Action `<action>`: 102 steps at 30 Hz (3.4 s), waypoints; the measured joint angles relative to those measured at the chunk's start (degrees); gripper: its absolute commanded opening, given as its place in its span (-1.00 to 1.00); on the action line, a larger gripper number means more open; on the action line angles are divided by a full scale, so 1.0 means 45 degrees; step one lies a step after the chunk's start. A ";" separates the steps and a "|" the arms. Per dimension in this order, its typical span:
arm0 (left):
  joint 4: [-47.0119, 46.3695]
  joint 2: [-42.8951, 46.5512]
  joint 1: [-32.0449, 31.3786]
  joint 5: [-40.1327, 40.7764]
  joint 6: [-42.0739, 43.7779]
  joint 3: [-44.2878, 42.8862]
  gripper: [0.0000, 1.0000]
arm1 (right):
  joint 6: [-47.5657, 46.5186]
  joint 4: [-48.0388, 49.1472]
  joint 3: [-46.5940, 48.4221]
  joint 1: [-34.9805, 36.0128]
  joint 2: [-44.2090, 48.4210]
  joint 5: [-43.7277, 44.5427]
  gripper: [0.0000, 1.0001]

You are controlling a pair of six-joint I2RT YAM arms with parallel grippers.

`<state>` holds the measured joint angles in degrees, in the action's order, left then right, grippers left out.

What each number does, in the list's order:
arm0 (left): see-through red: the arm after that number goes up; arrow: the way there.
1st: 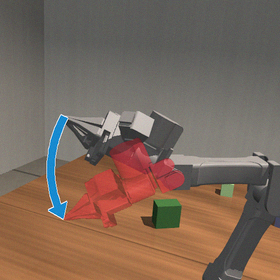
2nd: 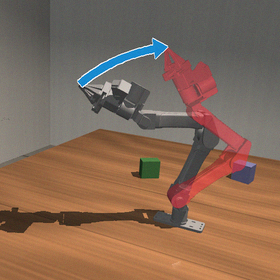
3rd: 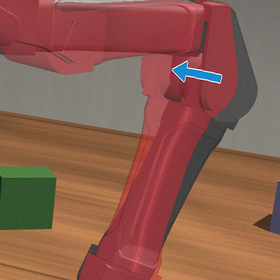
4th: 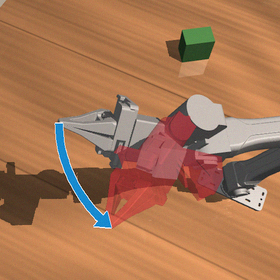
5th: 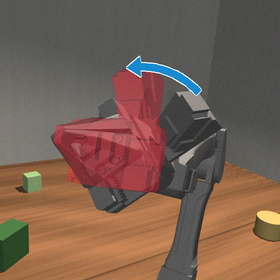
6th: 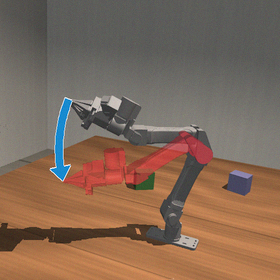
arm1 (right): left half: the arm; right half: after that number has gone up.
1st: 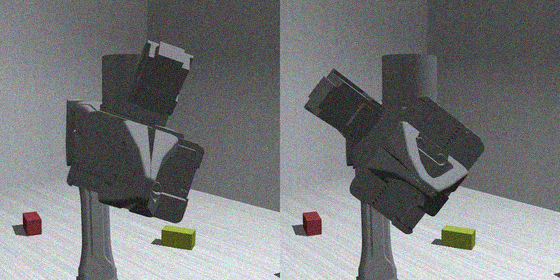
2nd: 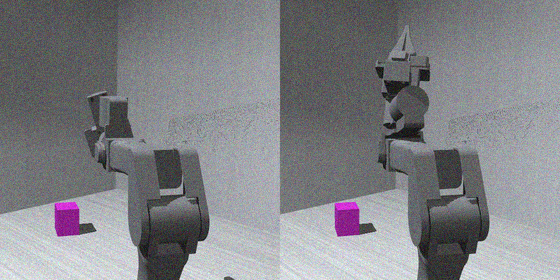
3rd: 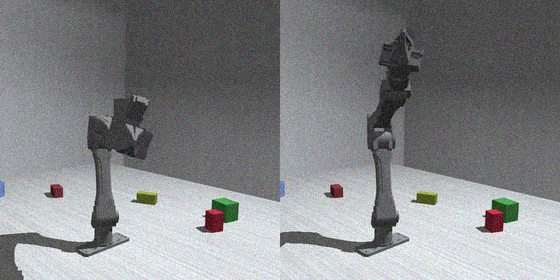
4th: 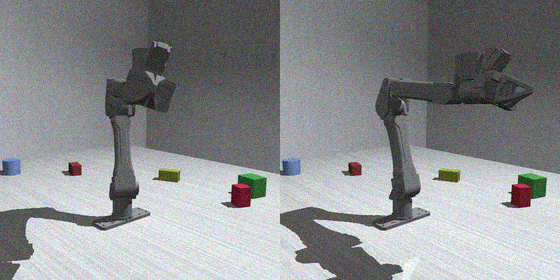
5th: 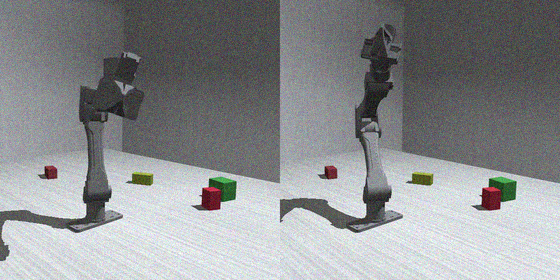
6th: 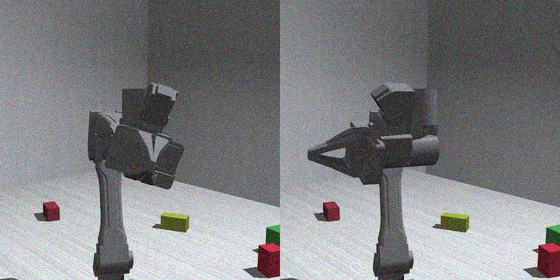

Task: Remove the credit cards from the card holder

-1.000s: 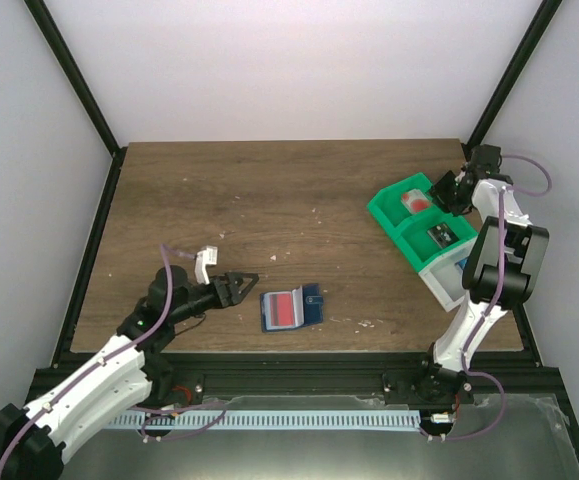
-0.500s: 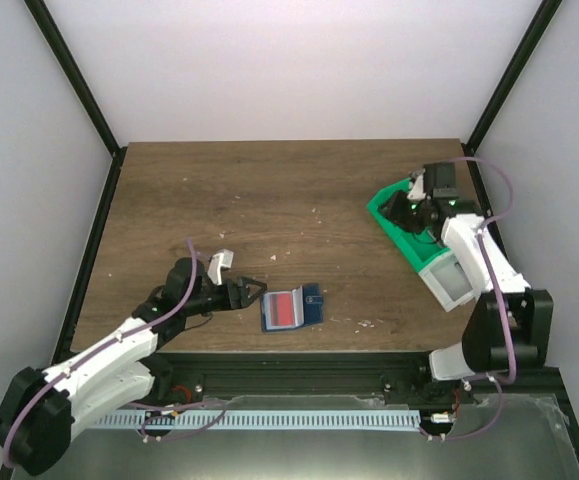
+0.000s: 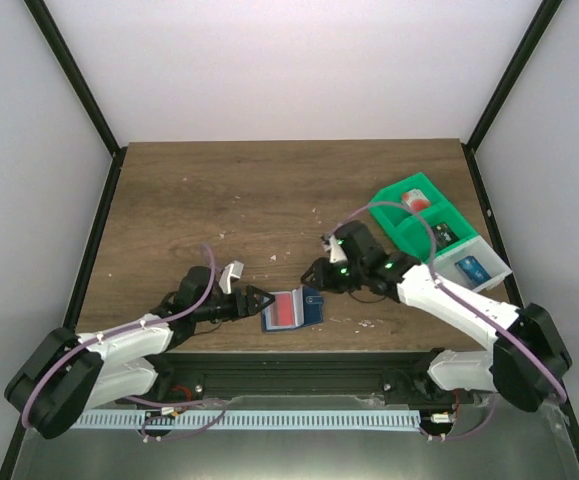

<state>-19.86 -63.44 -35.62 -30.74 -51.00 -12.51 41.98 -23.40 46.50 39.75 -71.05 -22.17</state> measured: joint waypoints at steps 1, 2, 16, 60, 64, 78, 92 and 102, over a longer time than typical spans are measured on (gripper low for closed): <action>-0.0282 -0.0107 -0.0005 -0.0049 -0.0136 0.0117 0.61 | 0.0219 0.0214 -0.0034 0.0529 -0.0180 0.0039 -0.58; -0.0651 -0.0223 0.0000 -0.0107 -0.0335 0.0277 0.61 | 0.0403 0.0437 -0.0039 0.0947 -0.0369 0.0063 -0.60; -0.2492 -0.0233 -0.0005 -0.0180 -0.1360 0.0777 0.61 | 0.1297 0.2487 -0.0879 0.2404 -0.2812 0.0486 -0.64; -0.5183 -0.3201 -0.0529 -0.0238 -0.2385 0.1044 0.48 | 0.1598 0.6183 -0.3245 0.2390 -0.3813 0.0257 -0.81; -0.5425 -0.3580 -0.0539 -0.0389 -0.2375 0.0962 0.38 | 0.1598 0.6188 -0.3245 0.2390 -0.3818 0.0262 -0.81; -0.5440 -0.3774 -0.0714 -0.0602 -0.2225 0.0636 -0.39 | 0.1593 0.6261 -0.3249 0.2390 -0.3837 0.0214 -0.78; -0.4736 -0.3832 -0.0787 -0.0539 -0.1865 0.0117 -0.19 | 0.1443 0.4129 -0.3235 0.2390 -0.1603 0.1700 -0.62; -0.5382 -0.4702 -0.1326 -0.0714 -0.2103 -0.0321 -0.18 | 0.1069 0.3240 -0.3283 0.2365 -0.1190 0.3410 -0.60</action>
<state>-44.07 -84.60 -41.58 -33.95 -60.47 -13.96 46.78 -8.82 31.73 50.39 -76.40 -6.83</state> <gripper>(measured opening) 0.409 0.200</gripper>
